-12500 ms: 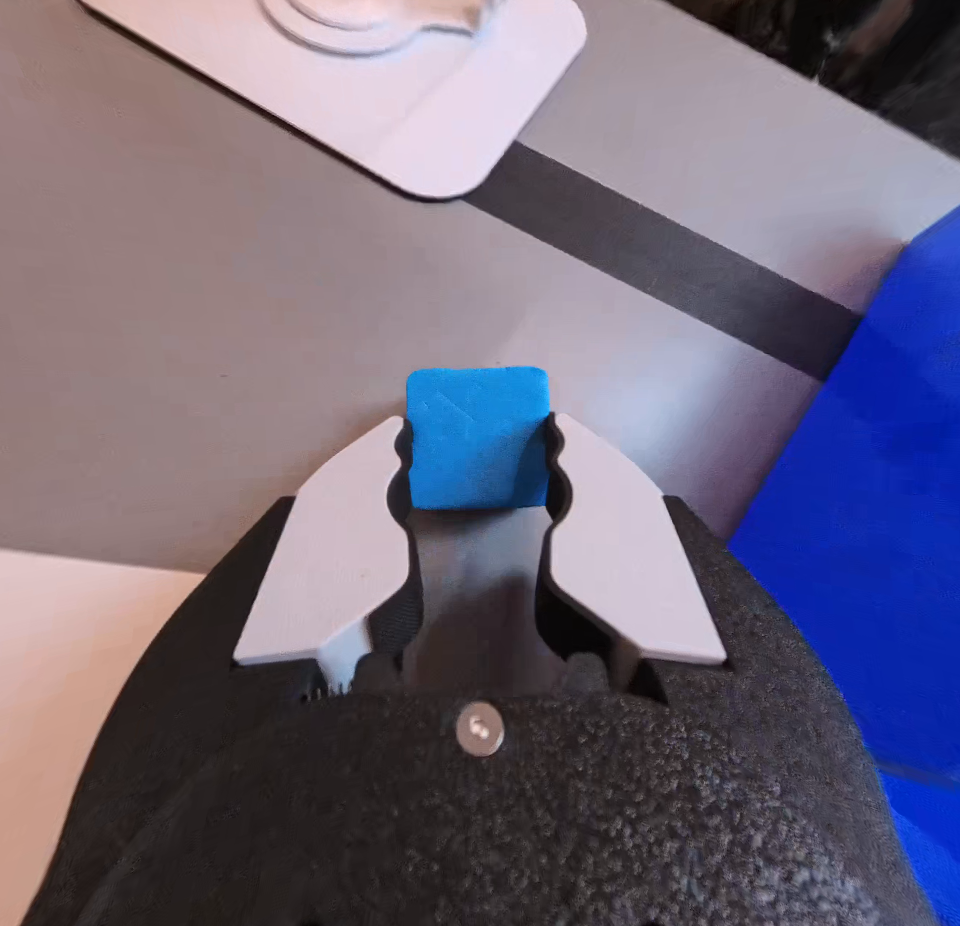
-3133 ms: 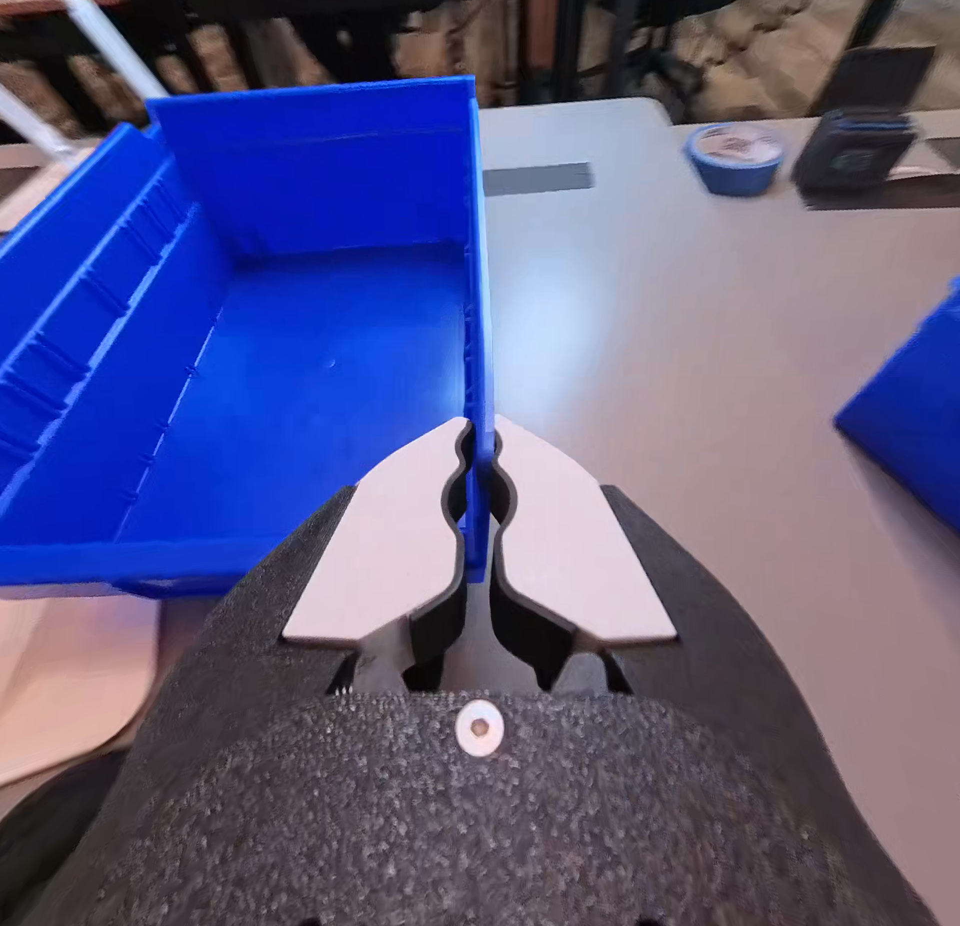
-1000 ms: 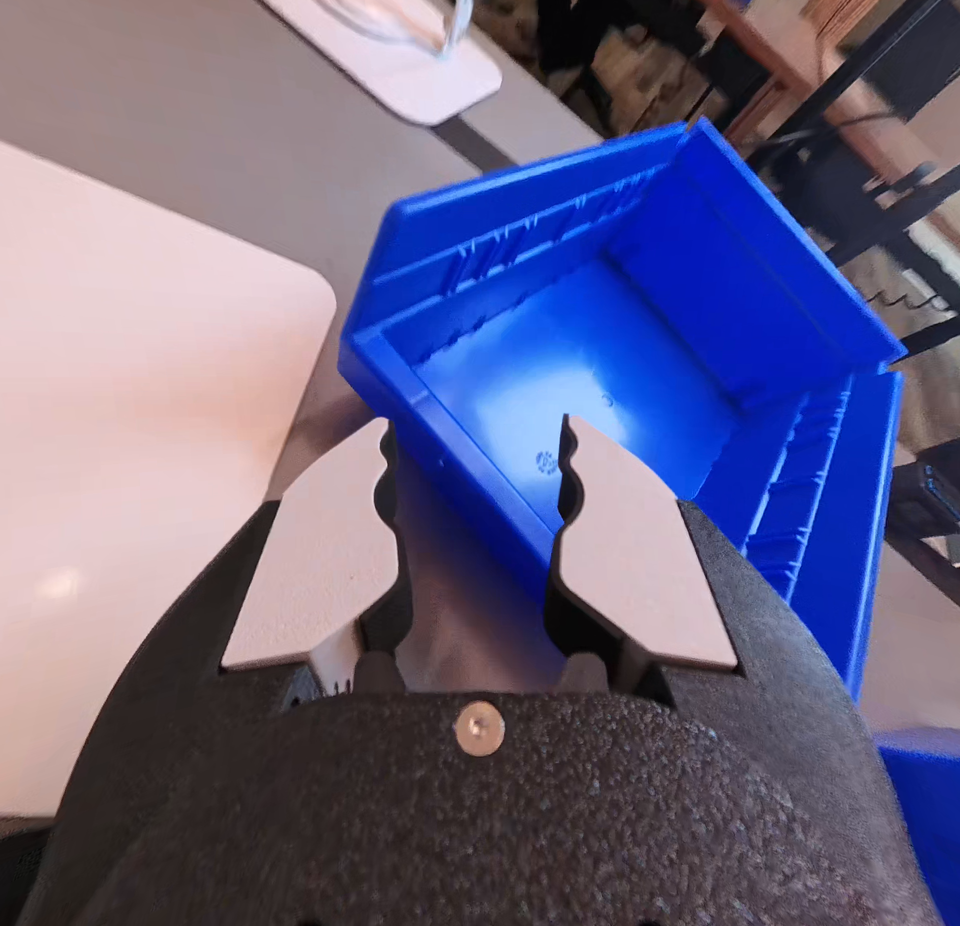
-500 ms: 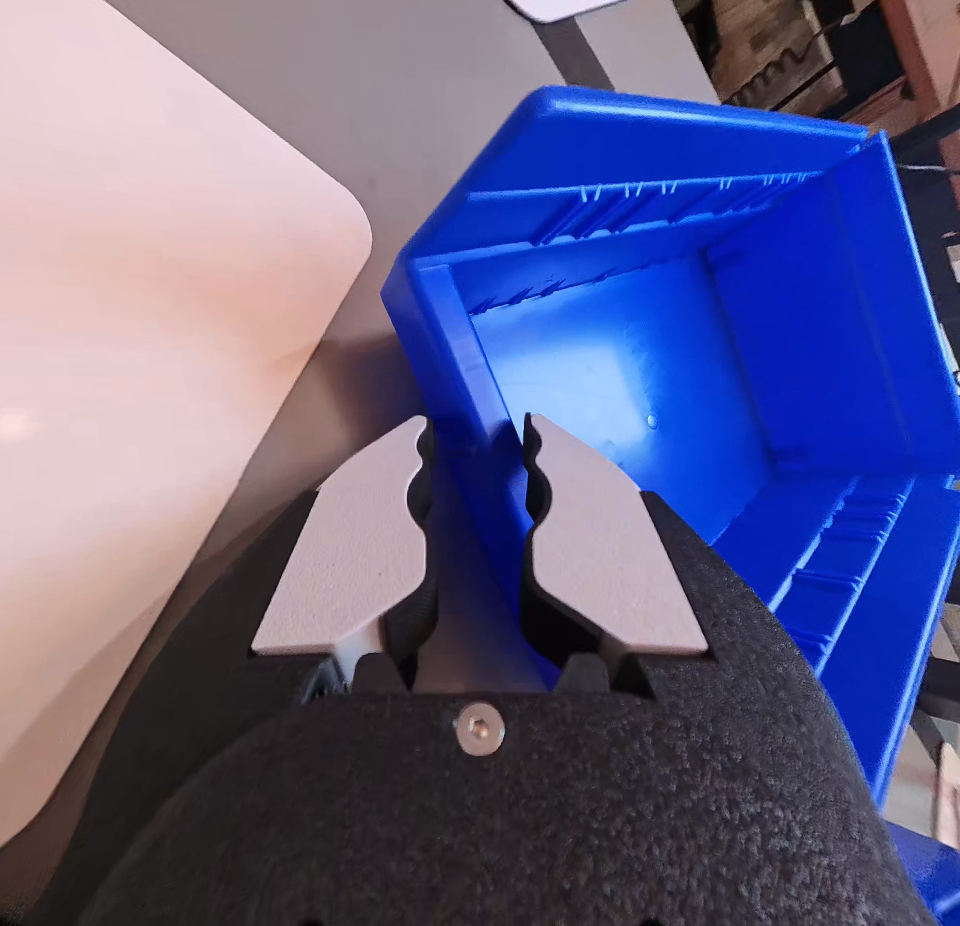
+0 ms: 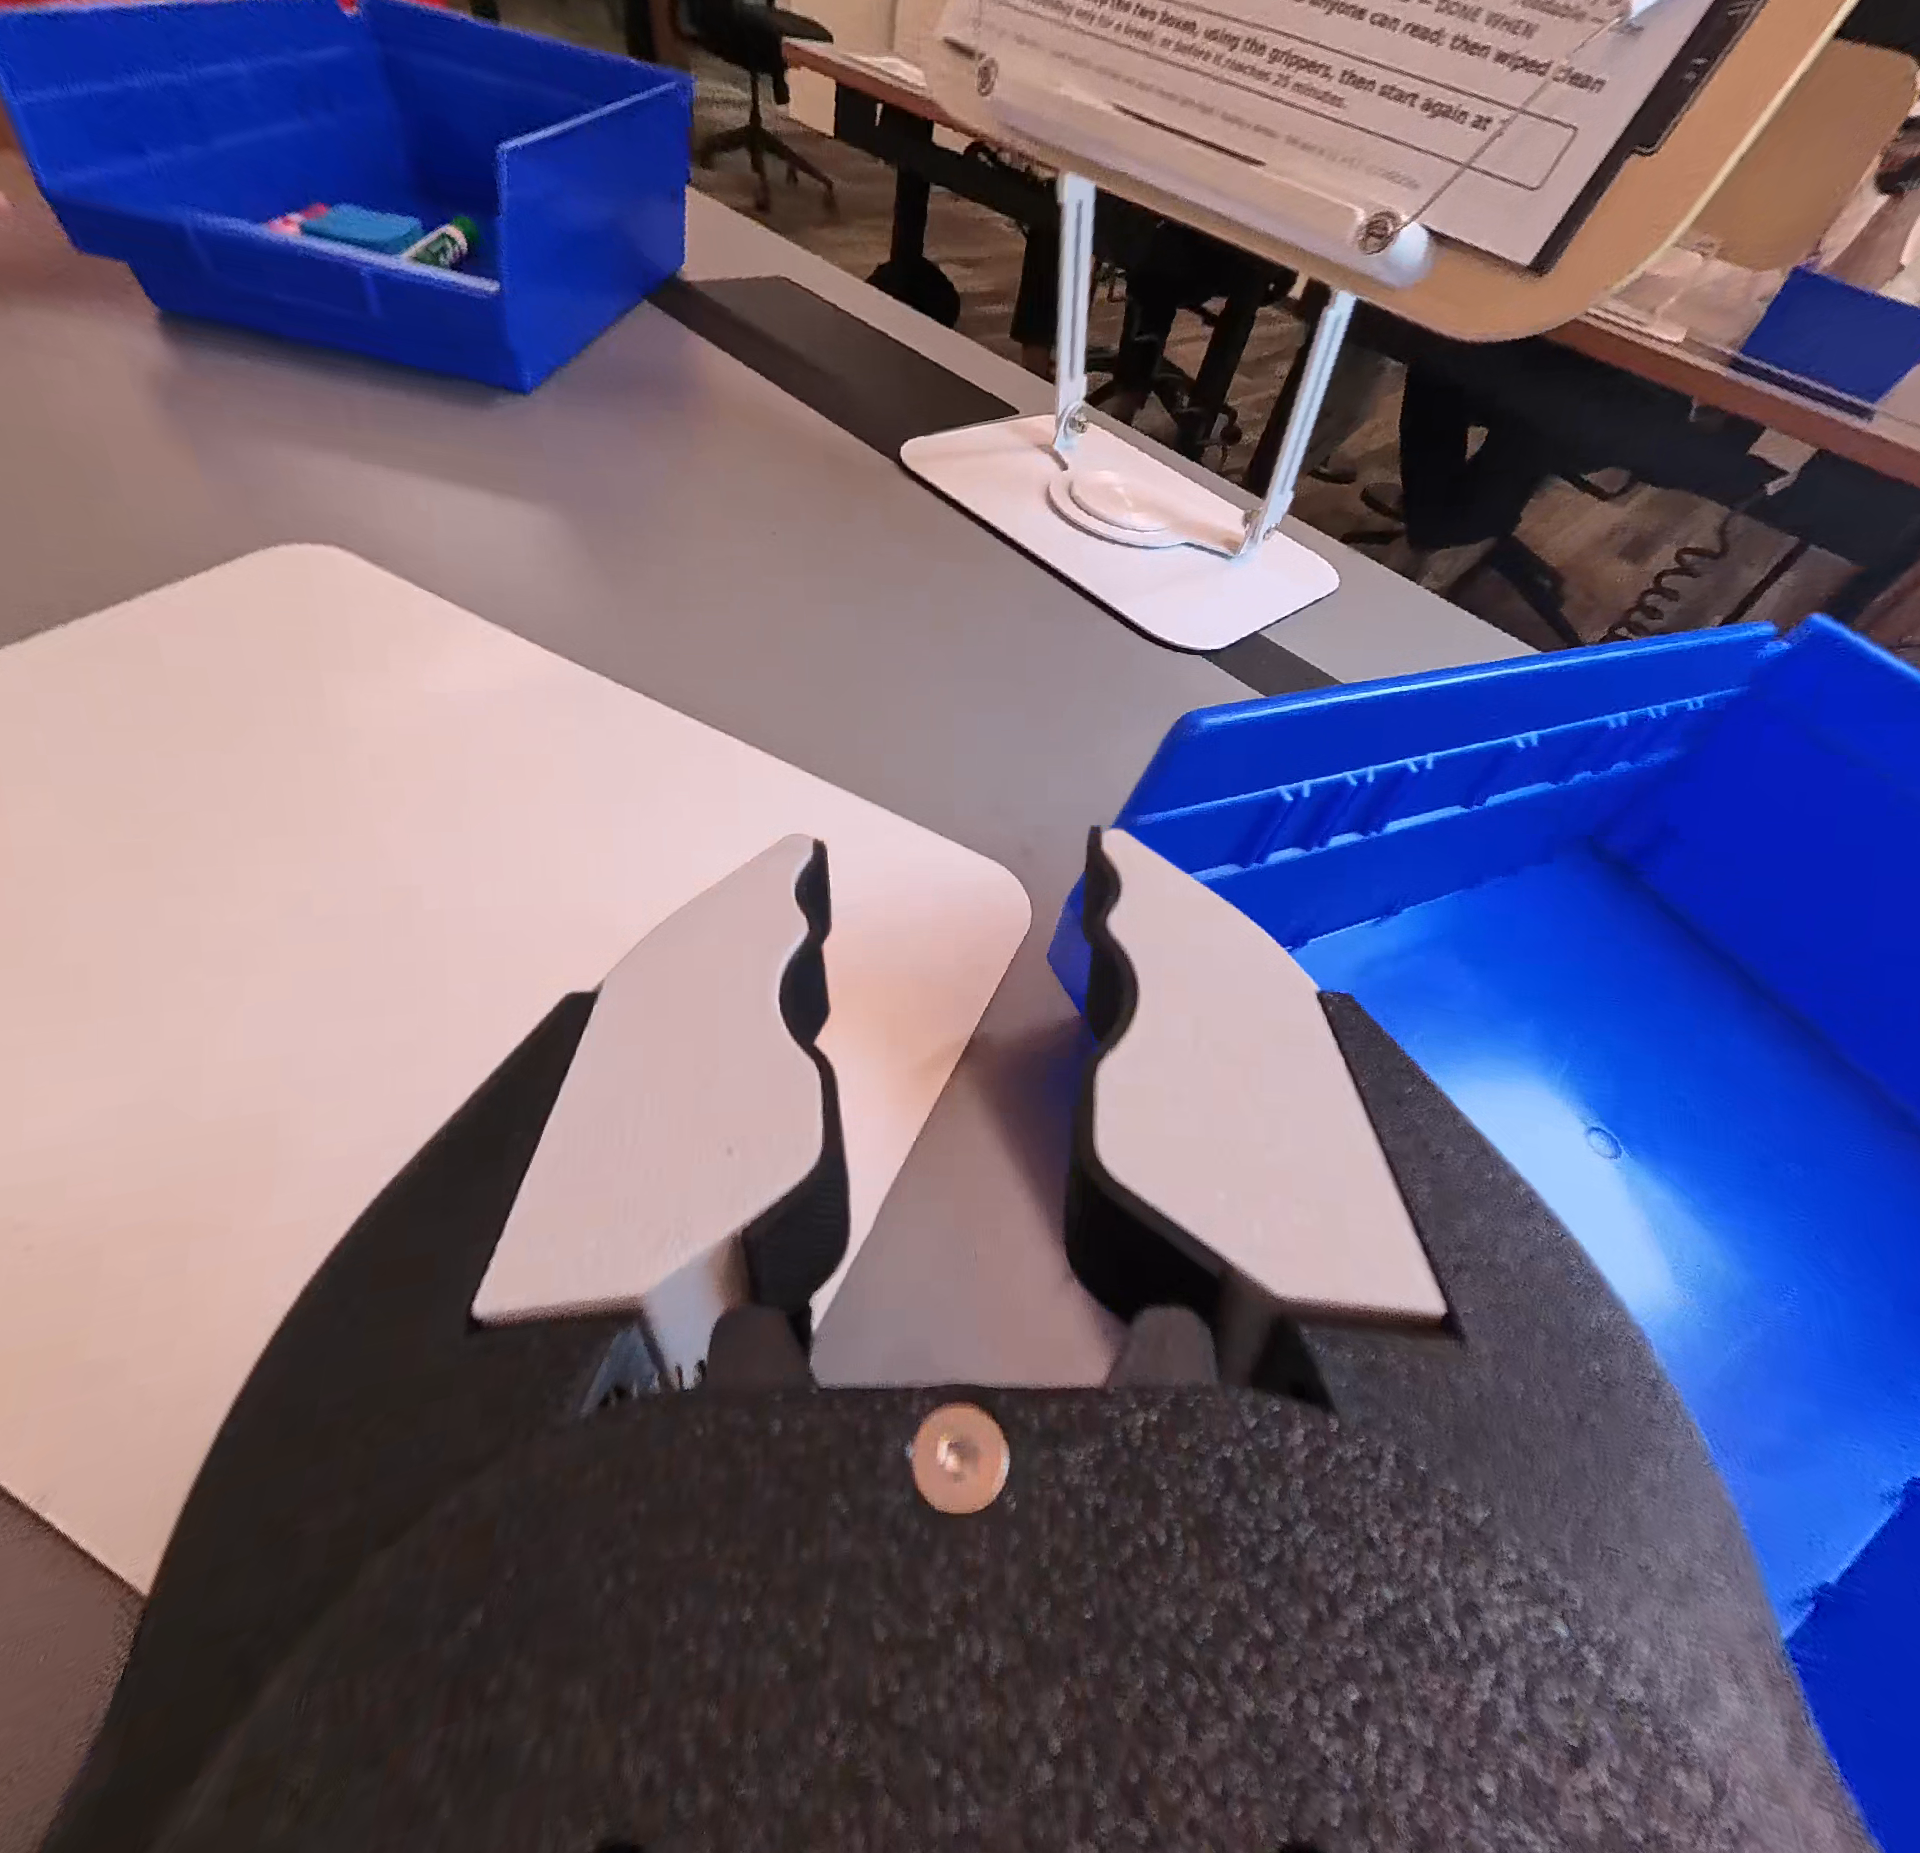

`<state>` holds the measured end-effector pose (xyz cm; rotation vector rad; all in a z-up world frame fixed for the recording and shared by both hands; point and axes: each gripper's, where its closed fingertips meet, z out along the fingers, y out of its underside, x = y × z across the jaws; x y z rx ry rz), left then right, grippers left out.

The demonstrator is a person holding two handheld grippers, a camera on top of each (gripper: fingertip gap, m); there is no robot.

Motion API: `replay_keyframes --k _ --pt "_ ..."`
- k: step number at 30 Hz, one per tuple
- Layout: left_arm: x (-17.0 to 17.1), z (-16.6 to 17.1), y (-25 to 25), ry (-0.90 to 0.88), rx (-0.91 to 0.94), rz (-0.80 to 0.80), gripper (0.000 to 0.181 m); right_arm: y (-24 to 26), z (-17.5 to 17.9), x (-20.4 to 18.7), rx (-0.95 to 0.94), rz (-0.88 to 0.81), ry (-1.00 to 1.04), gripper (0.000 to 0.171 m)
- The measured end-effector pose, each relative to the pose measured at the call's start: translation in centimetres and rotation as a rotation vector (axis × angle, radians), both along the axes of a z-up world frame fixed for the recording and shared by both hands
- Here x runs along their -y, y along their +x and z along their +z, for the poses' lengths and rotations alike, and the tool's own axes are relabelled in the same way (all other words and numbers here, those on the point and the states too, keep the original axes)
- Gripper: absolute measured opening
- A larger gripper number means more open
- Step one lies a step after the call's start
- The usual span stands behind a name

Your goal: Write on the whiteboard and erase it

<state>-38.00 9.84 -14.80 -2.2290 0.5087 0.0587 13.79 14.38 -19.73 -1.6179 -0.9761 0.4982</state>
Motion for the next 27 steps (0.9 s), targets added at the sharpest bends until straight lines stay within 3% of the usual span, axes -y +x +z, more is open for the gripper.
replay_keyframes --k 7,13,18,20,27 --pt "-3.3 -6.5 -2.6 -0.479 -0.288 -0.069 0.047 -0.6 -1.3 0.8 0.044 0.053 -0.006 0.040" --pt "-4.2 -10.7 -6.6 -0.819 -0.361 -0.037 0.067 -0.4 -1.6 0.9 0.048 0.053 -0.009 0.038" --pt "-4.7 -13.2 -8.6 -0.890 -0.389 -0.050 0.073 0.4 -1.2 0.7 0.004 0.036 -0.015 0.035" --pt "-4.5 -13.8 -8.7 -0.909 -0.419 -0.078 0.054 0.5 -1.2 0.5 -0.003 0.030 -0.021 0.035" --pt "-4.3 -9.9 -6.9 -0.706 -0.561 -0.159 0.052 0.2 -1.9 0.6 0.024 0.046 -0.028 0.034"
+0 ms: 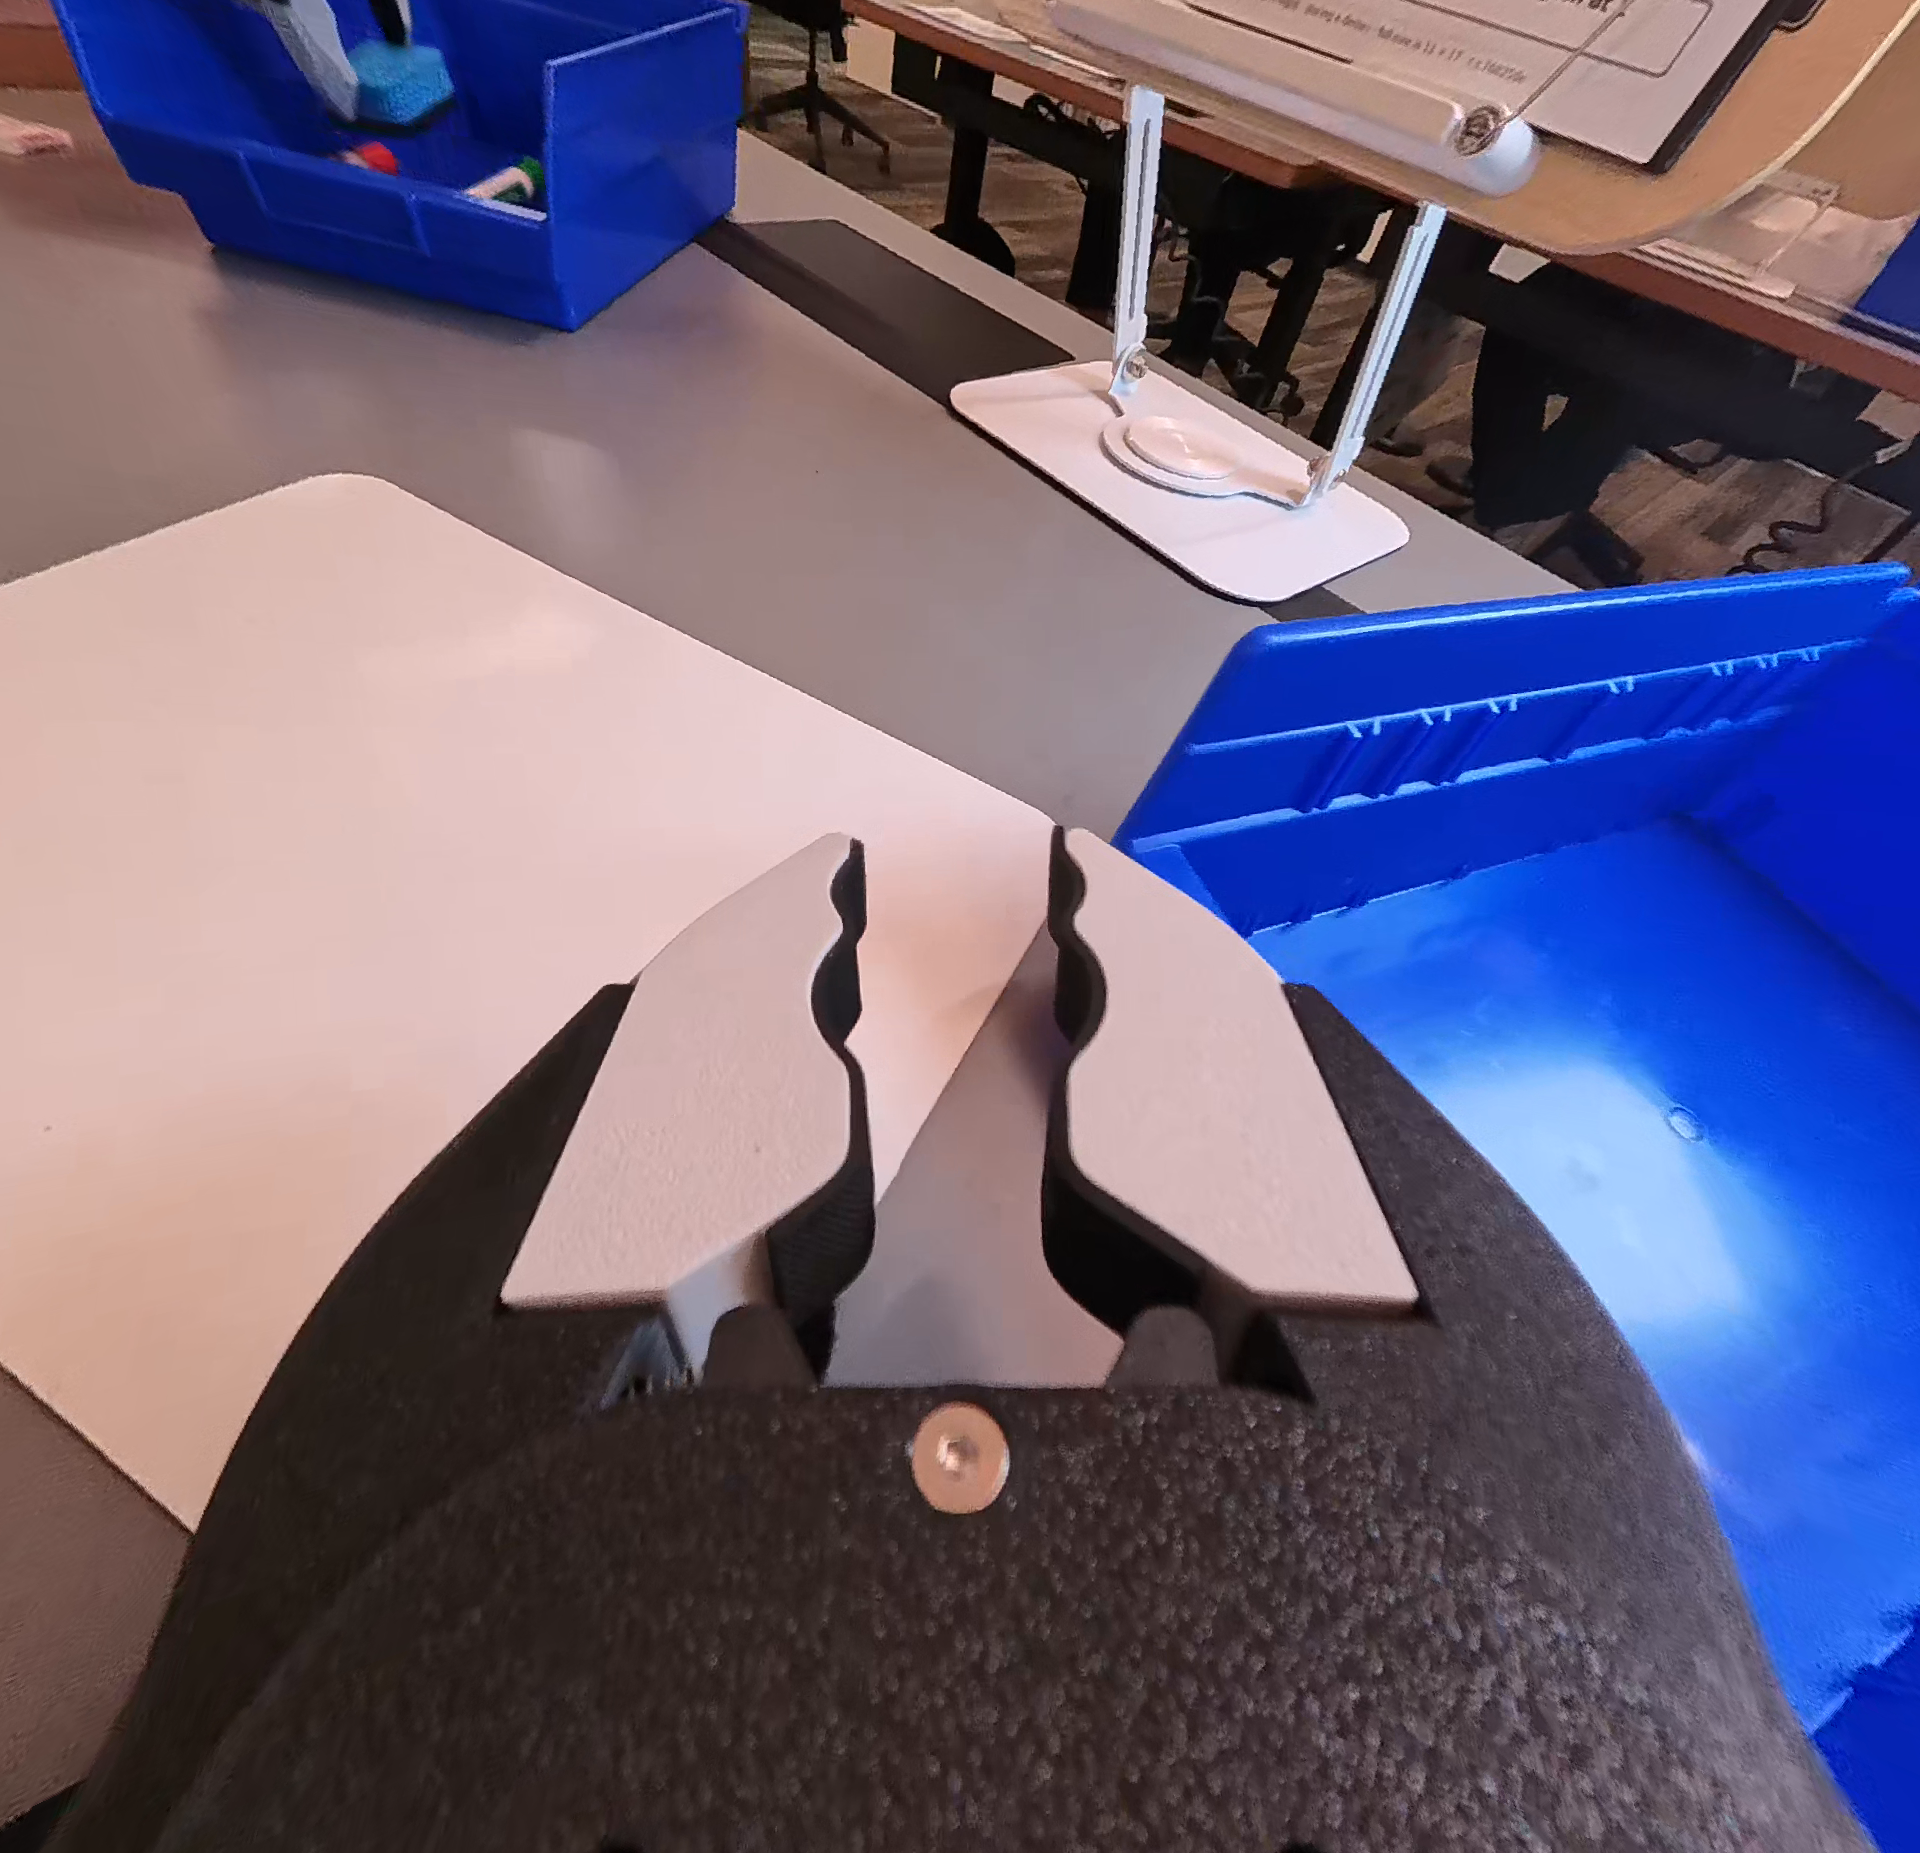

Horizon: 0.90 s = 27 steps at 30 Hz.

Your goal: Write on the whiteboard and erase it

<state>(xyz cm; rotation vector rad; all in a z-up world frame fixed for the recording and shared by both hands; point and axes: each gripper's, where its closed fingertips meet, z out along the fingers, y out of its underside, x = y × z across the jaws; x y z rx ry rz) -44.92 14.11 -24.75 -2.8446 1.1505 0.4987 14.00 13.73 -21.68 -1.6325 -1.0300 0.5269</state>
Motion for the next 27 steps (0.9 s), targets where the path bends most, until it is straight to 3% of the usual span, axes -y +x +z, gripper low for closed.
replay_keyframes --k 3,5,10,13,16,19,22,27 --pt "0.1 2.3 2.1 0.151 0.055 -0.053 0.052 -0.2 0.2 0.2 -0.007 0.008 0.006 0.034" --pt "-0.2 4.0 5.6 0.307 0.200 -0.088 0.052 -0.4 0.6 0.5 -0.020 0.016 0.018 0.034" --pt "3.1 8.8 23.0 0.620 0.898 -0.307 0.052 -4.0 2.5 3.0 -0.118 0.129 -0.019 0.039" --pt "8.3 11.2 33.9 0.512 1.433 -0.380 0.052 -8.2 4.2 5.5 -0.127 0.236 0.004 0.056" --pt "12.3 12.8 40.9 0.196 1.844 -0.355 0.052 -12.2 6.3 8.6 -0.020 0.350 0.245 0.067" --pt "13.5 12.2 44.2 -0.003 1.931 -0.344 0.052 -14.8 7.7 11.3 0.076 0.426 0.501 0.070" --pt "13.9 10.5 45.4 -0.089 1.890 -0.368 0.052 -15.4 6.7 11.3 0.244 0.398 0.711 0.056" --pt "13.4 8.5 45.4 -0.162 1.872 -0.278 0.052 -15.4 4.7 10.7 0.249 0.399 0.641 0.055"
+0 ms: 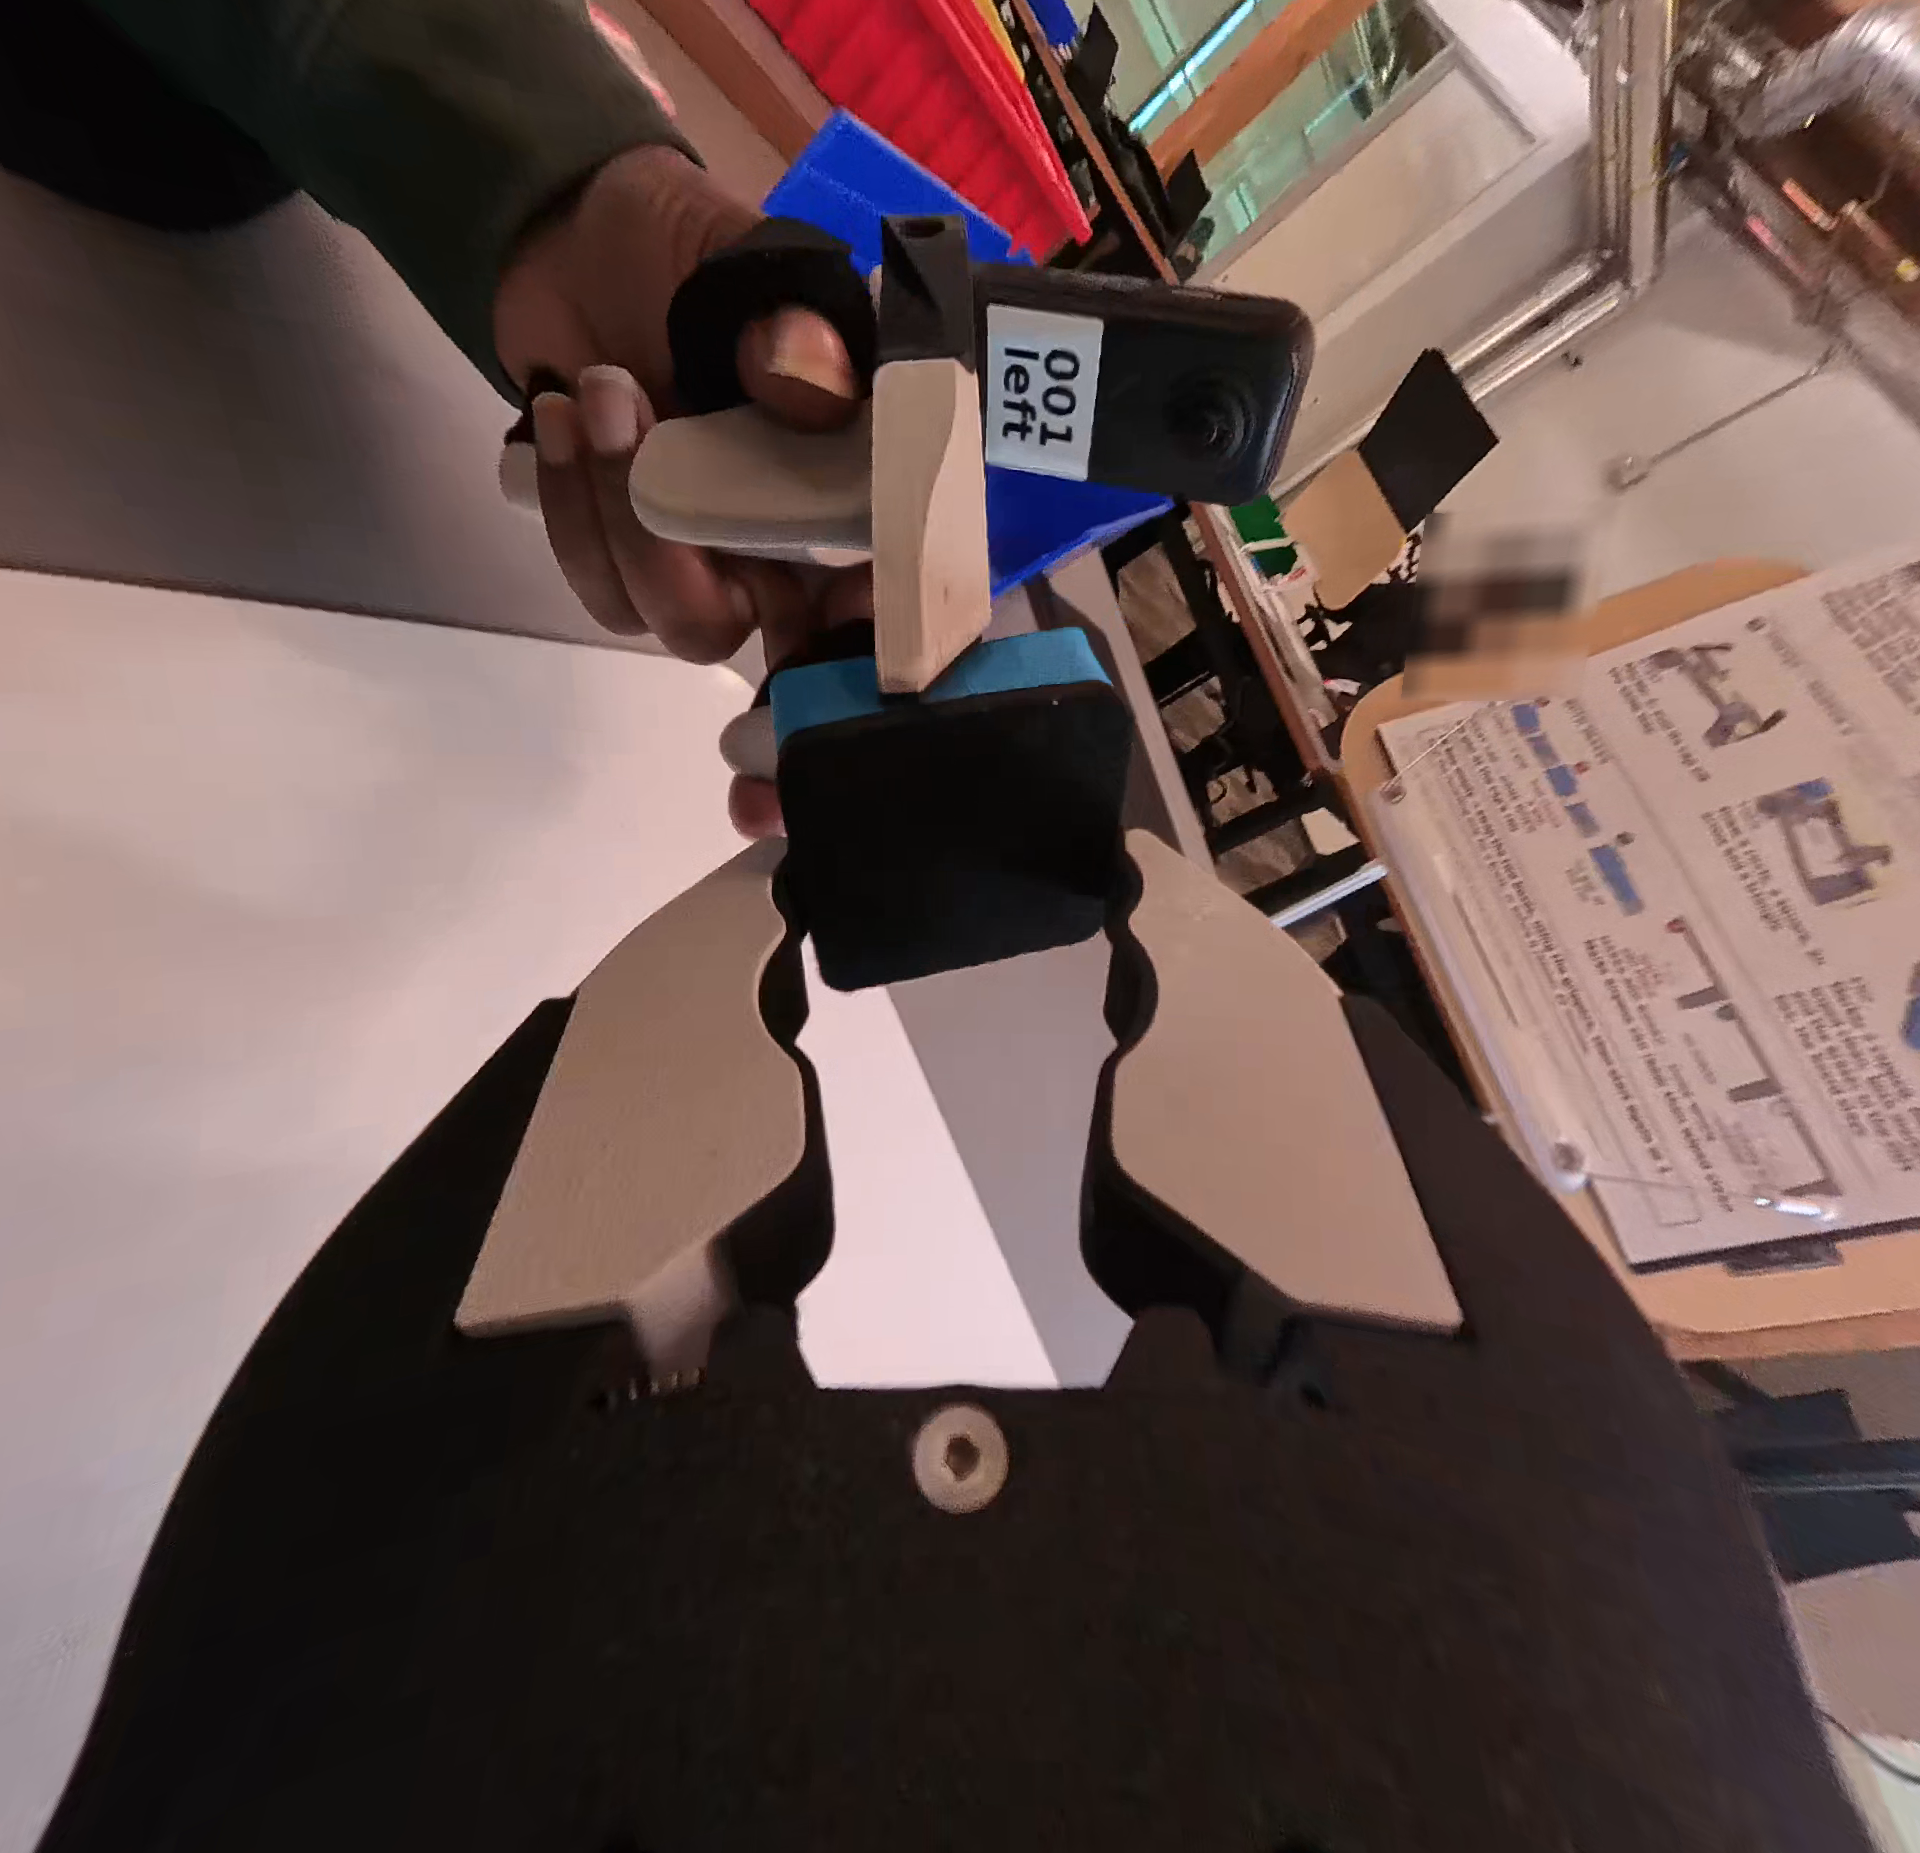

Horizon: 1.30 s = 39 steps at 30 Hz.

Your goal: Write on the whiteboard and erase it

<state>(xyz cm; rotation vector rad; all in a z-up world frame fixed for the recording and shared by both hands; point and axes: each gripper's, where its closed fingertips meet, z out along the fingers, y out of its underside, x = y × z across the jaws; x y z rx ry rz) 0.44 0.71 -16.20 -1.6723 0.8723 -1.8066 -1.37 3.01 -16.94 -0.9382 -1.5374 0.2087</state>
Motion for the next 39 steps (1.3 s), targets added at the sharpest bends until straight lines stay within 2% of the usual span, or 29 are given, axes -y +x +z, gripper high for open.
replay_keyframes --k 4,8,11,13,14,16,19,21,23,27,30,34,35,39 --pt "-0.9 -1.2 -0.1 -0.028 -0.030 0.038 0.052 0.0 -1.2 -0.9 -0.017 -0.020 -0.049 0.055" --pt "-1.9 -0.9 0.1 -0.105 0.049 0.090 0.052 0.4 -1.0 -1.7 -0.124 -0.029 -0.150 0.055" --pt "-2.6 -1.0 0.6 -0.036 0.002 0.133 0.052 0.9 -1.0 -2.5 -0.147 -0.084 -0.099 0.055" --pt "-3.4 -1.0 0.8 0.054 -0.108 0.153 0.051 1.4 -1.0 -3.4 -0.140 -0.131 -0.084 0.056" --pt "-4.1 -1.2 0.8 0.107 -0.183 0.178 0.051 1.7 -1.1 -3.8 -0.135 -0.151 -0.118 0.062" --pt "-7.1 -2.6 0.1 0.314 -0.431 0.276 0.051 2.7 -1.3 -4.9 -0.137 -0.197 -0.232 0.076" --pt "-12.5 -5.7 -2.7 0.574 -0.854 0.379 0.051 4.9 -1.7 -6.9 -0.158 -0.265 -0.303 0.076" --pt "-14.4 -7.9 -4.2 0.603 -1.051 0.344 0.051 6.2 -2.3 -8.0 -0.146 -0.307 -0.328 0.075" --pt "-15.5 -9.6 -5.1 0.602 -1.150 0.306 0.051 6.7 -3.1 -8.4 -0.134 -0.321 -0.368 0.074" --pt "-16.2 -10.7 -5.0 0.639 -1.138 0.293 0.055 6.0 -4.8 -8.0 -0.092 -0.301 -0.440 0.073" --pt "-15.4 -8.9 -5.5 0.642 -1.068 0.324 0.065 4.9 -6.4 -7.9 -0.016 -0.276 -0.476 0.072" --pt "-12.5 -5.6 -6.6 0.610 -0.891 0.398 0.057 2.6 -8.4 -9.4 0.130 -0.272 -0.610 0.073" --pt "-11.7 -4.9 -6.8 0.609 -0.838 0.435 0.052 1.7 -8.5 -10.1 0.141 -0.282 -0.644 0.075" --pt "-9.6 -2.2 -9.3 0.701 -0.640 0.753 0.046 -1.4 -9.8 -12.6 0.155 -0.393 -0.833 0.081"
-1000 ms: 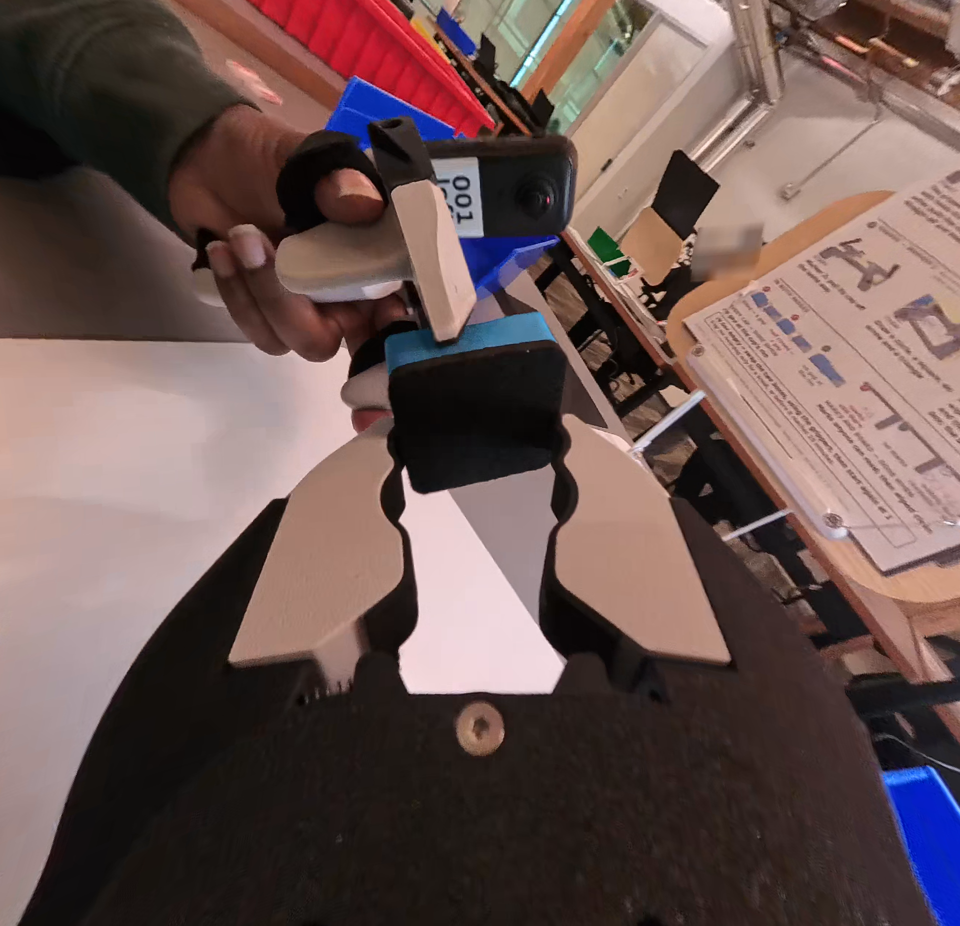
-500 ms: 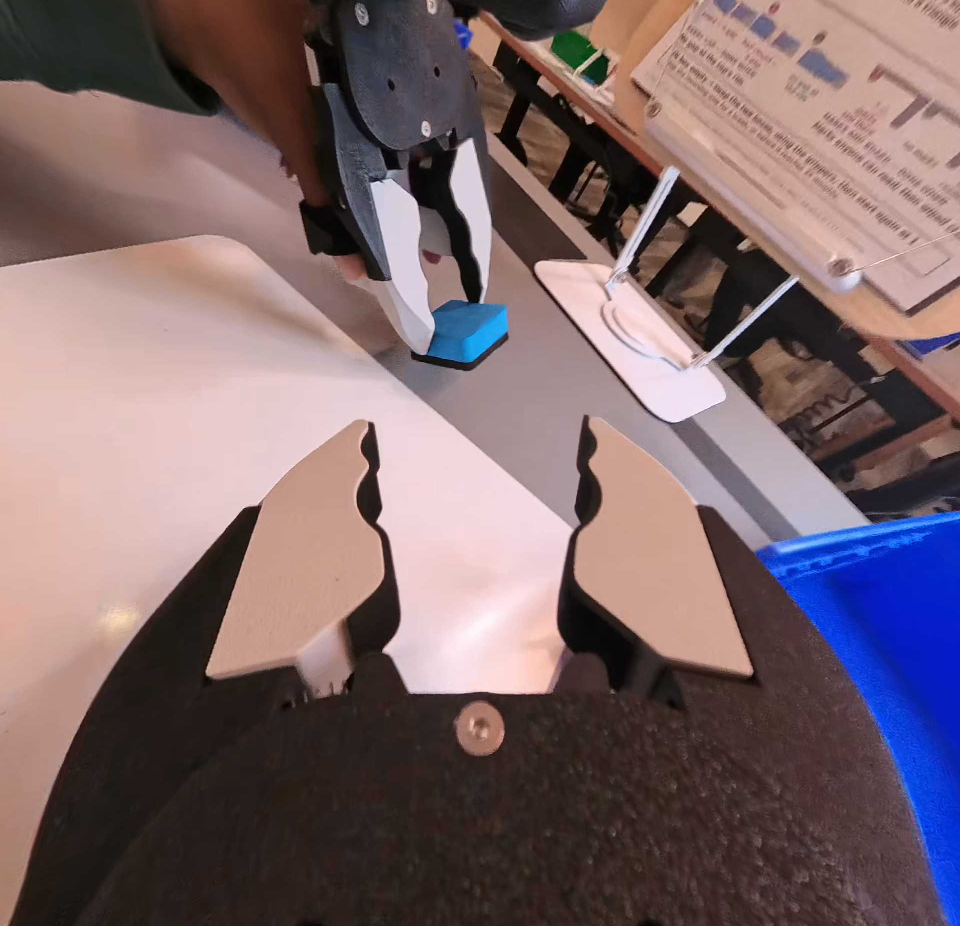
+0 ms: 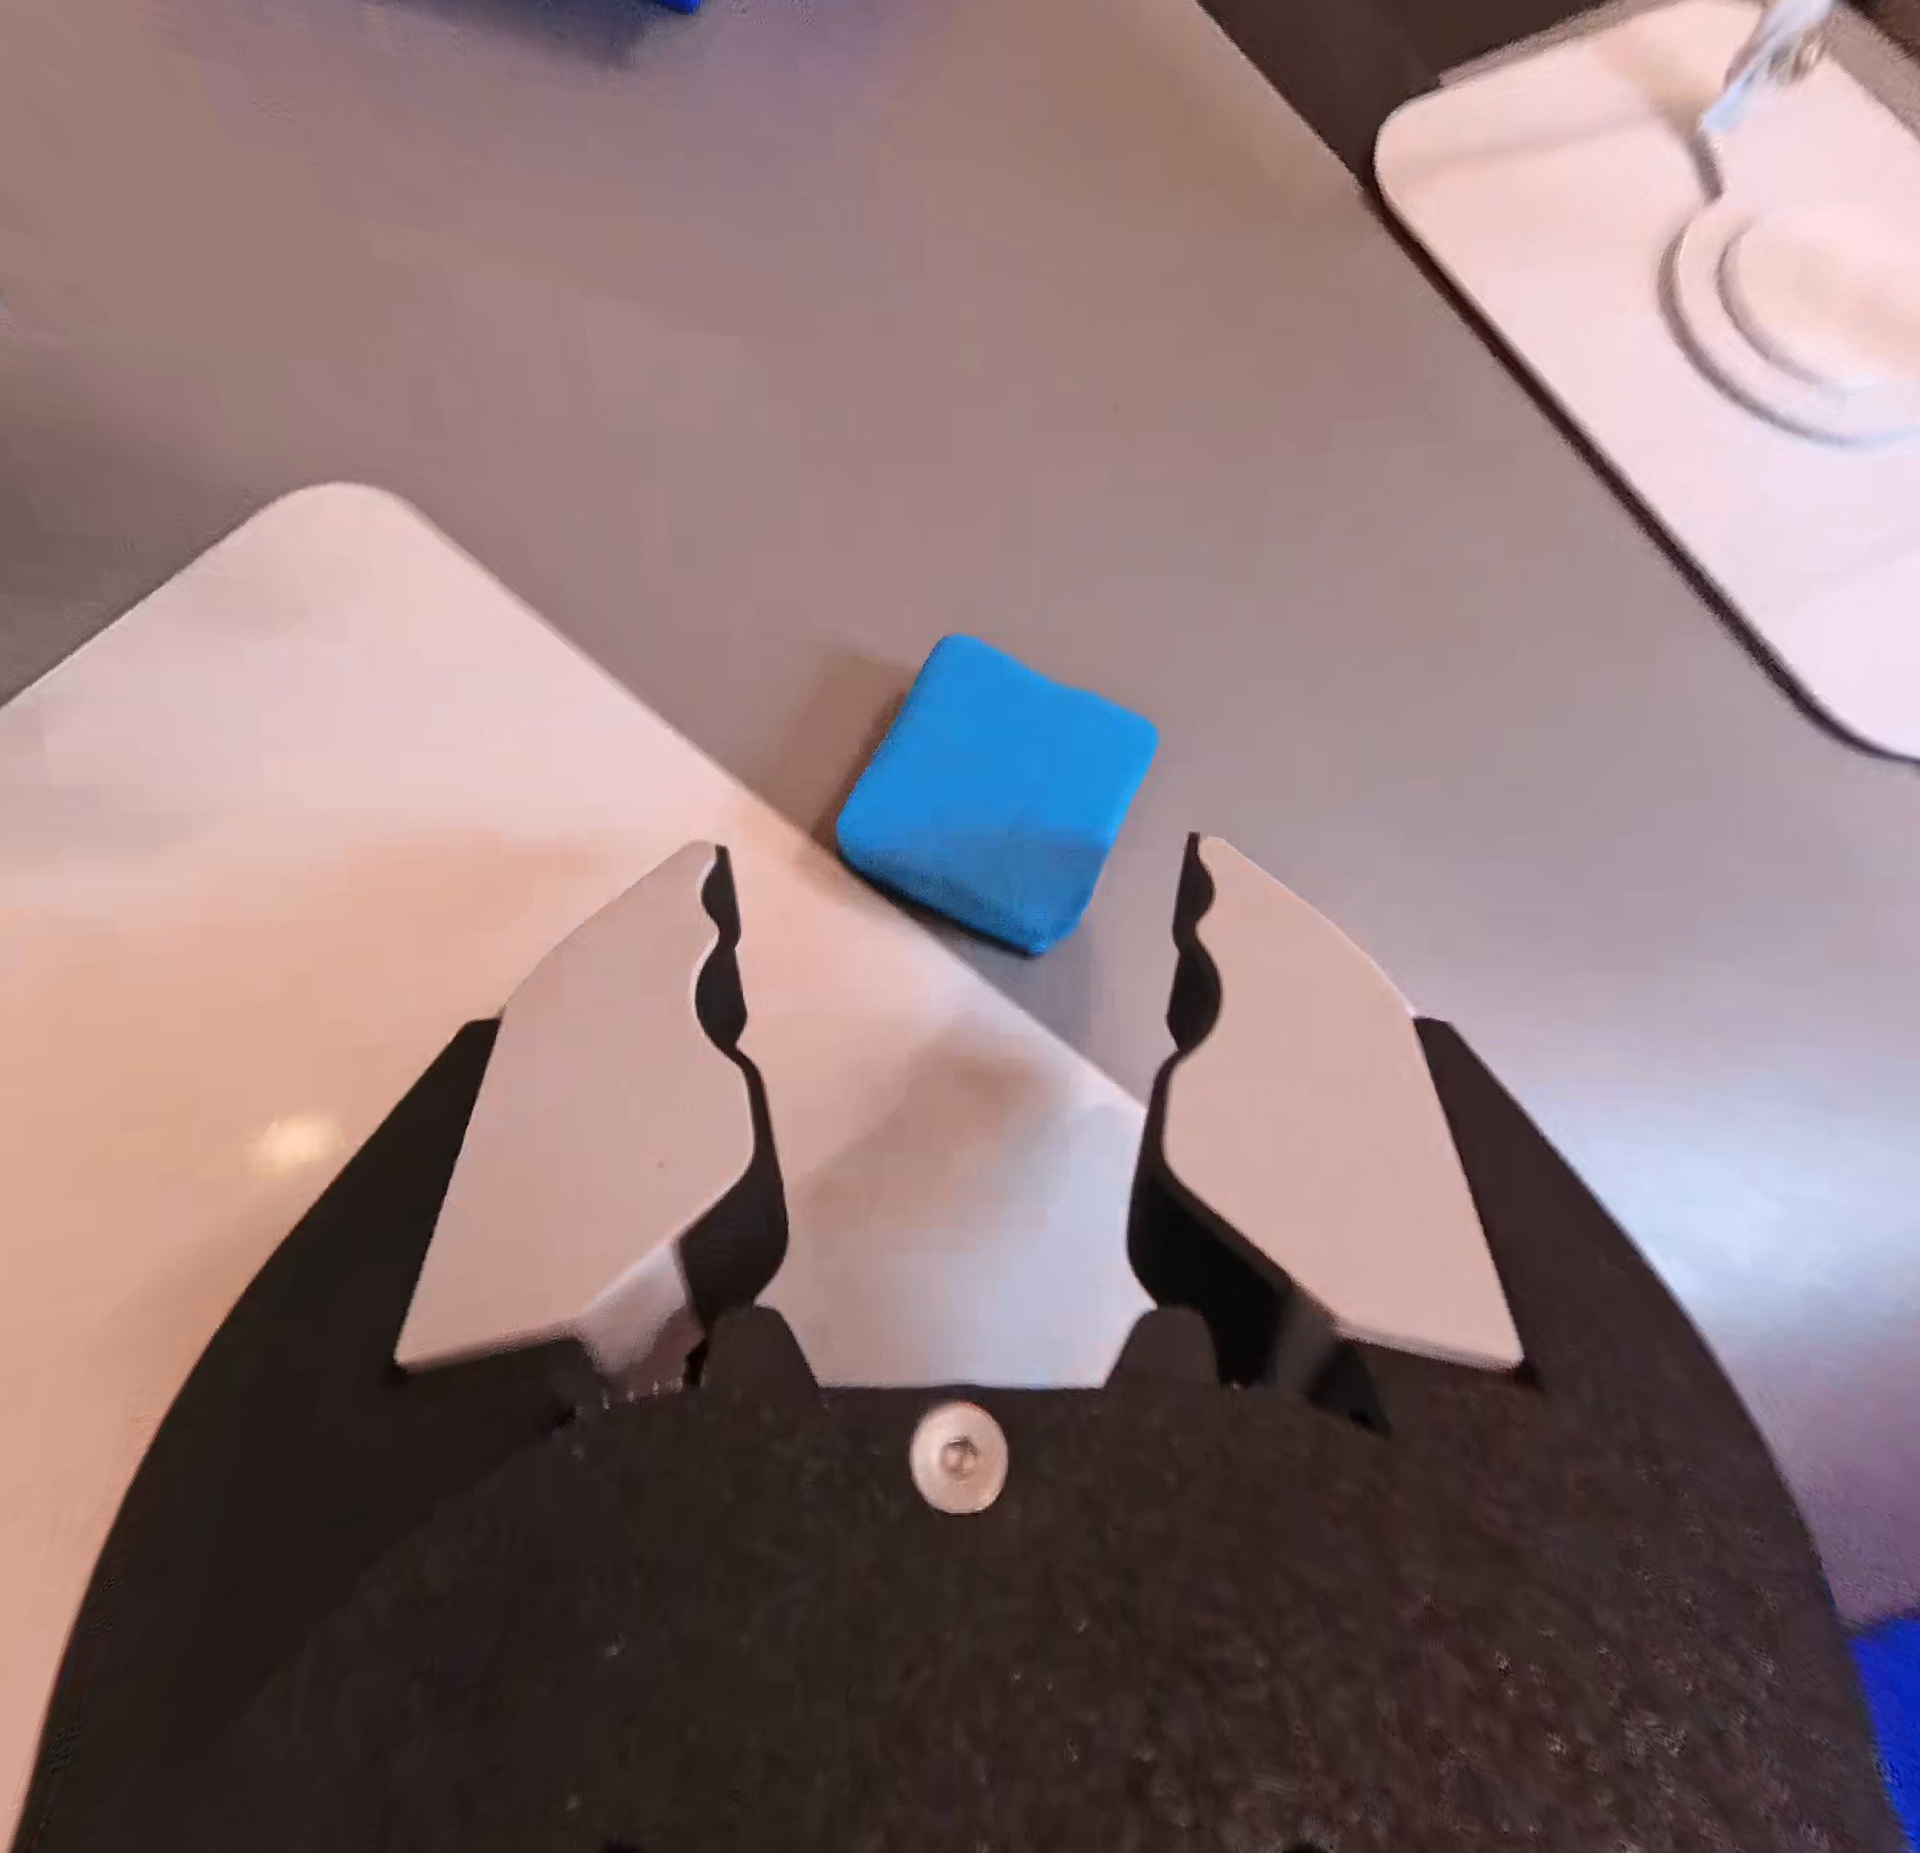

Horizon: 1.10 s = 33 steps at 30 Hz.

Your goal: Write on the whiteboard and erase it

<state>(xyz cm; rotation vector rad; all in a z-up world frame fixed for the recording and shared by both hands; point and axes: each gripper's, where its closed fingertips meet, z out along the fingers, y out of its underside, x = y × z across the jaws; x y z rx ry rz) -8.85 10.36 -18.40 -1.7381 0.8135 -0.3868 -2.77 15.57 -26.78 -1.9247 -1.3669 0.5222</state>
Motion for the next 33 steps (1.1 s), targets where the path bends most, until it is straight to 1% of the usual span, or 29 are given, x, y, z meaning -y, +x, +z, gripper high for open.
replay_keyframes --k 2,4,6,8,12,20,23,25,27,28,30,33 --pt "1.1 -0.2 -1.1 0.035 0.025 0.041 0.045 -1.1 -1.2 -0.8 0.034 -0.046 -0.021 0.078" --pt "1.4 -1.0 -1.9 0.046 0.011 0.061 0.044 -1.3 -2.0 -1.6 0.078 -0.095 0.009 0.059" --pt "1.1 -1.8 -2.5 0.022 0.006 0.079 0.045 -0.8 -1.7 -2.7 0.080 -0.157 0.032 0.059" --pt "0.7 -2.2 -2.9 0.010 0.010 0.087 0.047 0.6 -0.7 -4.2 0.039 -0.236 0.040 0.059" --pt "0.2 -3.7 -4.2 -0.048 -0.079 0.101 0.047 5.8 0.3 -7.5 -0.042 -0.444 0.002 0.059" --pt "-0.6 -4.1 -6.5 -0.055 -0.123 0.167 0.046 13.8 0.3 -10.4 -0.021 -0.636 0.037 0.059" --pt "-1.1 -3.9 -7.8 -0.029 -0.175 0.204 0.046 15.4 0.3 -11.0 -0.061 -0.652 -0.003 0.060" --pt "-1.4 -3.9 -9.0 -0.030 -0.210 0.235 0.047 15.7 -0.2 -11.5 -0.047 -0.646 0.019 0.061" --pt "-1.7 -3.9 -10.3 -0.053 -0.231 0.266 0.050 15.5 -1.3 -11.3 -0.009 -0.620 -0.010 0.075" --pt "-1.8 -3.9 -11.2 -0.069 -0.245 0.287 0.053 15.3 -1.3 -11.1 -0.009 -0.609 -0.018 0.077" --pt "-1.9 -3.9 -13.2 -0.101 -0.287 0.337 0.059 14.8 0.3 -11.1 -0.055 -0.591 0.022 0.079" --pt "-1.9 -4.1 -16.9 -0.150 -0.354 0.445 0.067 13.0 4.5 -10.0 -0.149 -0.512 0.121 0.079"
